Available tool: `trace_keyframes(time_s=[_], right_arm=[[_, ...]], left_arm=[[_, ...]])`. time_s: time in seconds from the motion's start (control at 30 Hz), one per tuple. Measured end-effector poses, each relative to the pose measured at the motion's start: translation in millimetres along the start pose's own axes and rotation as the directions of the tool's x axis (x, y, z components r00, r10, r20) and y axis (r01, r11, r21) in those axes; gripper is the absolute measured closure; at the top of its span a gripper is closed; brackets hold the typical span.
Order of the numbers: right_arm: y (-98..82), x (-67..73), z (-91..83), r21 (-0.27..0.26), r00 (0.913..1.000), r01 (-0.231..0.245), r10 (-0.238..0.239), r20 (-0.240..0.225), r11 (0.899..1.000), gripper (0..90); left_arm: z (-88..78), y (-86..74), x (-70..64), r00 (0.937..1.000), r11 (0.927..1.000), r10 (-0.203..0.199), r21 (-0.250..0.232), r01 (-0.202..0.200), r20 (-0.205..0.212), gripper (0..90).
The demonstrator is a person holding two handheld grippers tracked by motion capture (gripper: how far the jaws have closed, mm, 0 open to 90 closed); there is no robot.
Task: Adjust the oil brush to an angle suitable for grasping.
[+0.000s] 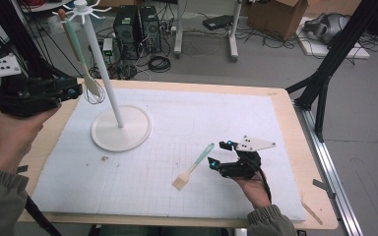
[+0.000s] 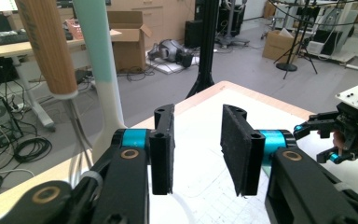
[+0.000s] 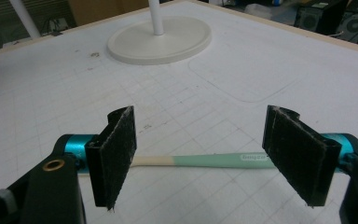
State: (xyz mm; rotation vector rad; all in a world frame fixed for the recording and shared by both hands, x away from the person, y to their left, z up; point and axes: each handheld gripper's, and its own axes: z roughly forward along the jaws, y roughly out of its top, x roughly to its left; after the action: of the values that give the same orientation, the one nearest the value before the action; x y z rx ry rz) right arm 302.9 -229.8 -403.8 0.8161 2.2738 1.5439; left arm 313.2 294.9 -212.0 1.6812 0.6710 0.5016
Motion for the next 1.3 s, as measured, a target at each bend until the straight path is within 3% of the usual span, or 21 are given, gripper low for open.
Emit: trace_keyframes(time_s=[0.4, 0.6, 0.8, 1.03, 1.3], right_arm=[[-2.4, -1.1, -2.0, 0.005, 0.9999, -0.014, 0.014, 0.01, 1.0, 23.7], [-4.4, -1.0, -4.0, -0.007, 0.9991, -0.034, 0.034, 0.024, 0.999, 18.7], [-5.1, -0.9, -5.2, -0.023, 0.9989, -0.038, 0.038, 0.027, 0.999, 18.3], [-9.3, 1.9, -3.2, 0.017, 0.9994, -0.023, 0.022, 0.025, 1.0, 18.6], [-8.5, 4.9, -1.1, 0.05, 0.9995, 0.019, -0.017, -0.028, 0.999, 37.5]], left_arm=[[5.9, -24.7, -4.5, 0.9997, 0.9999, -0.006, 0.013, 0.006, 0.023, 58.8], [11.0, -39.7, -7.8, 0.9981, 0.9991, -0.039, 0.015, 0.039, 0.048, 55.8], [14.8, -52.7, -15.5, 0.998, 0.9992, -0.034, 0.024, 0.032, 0.053, 51.9], [17.4, -66.0, -23.9, 0.9988, 0.9992, -0.009, 0.039, 0.007, 0.047, 45.2], [21.0, -83.4, -33.8, 0.9987, 0.9991, -0.002, 0.043, 0.0, 0.052, 37.2]])
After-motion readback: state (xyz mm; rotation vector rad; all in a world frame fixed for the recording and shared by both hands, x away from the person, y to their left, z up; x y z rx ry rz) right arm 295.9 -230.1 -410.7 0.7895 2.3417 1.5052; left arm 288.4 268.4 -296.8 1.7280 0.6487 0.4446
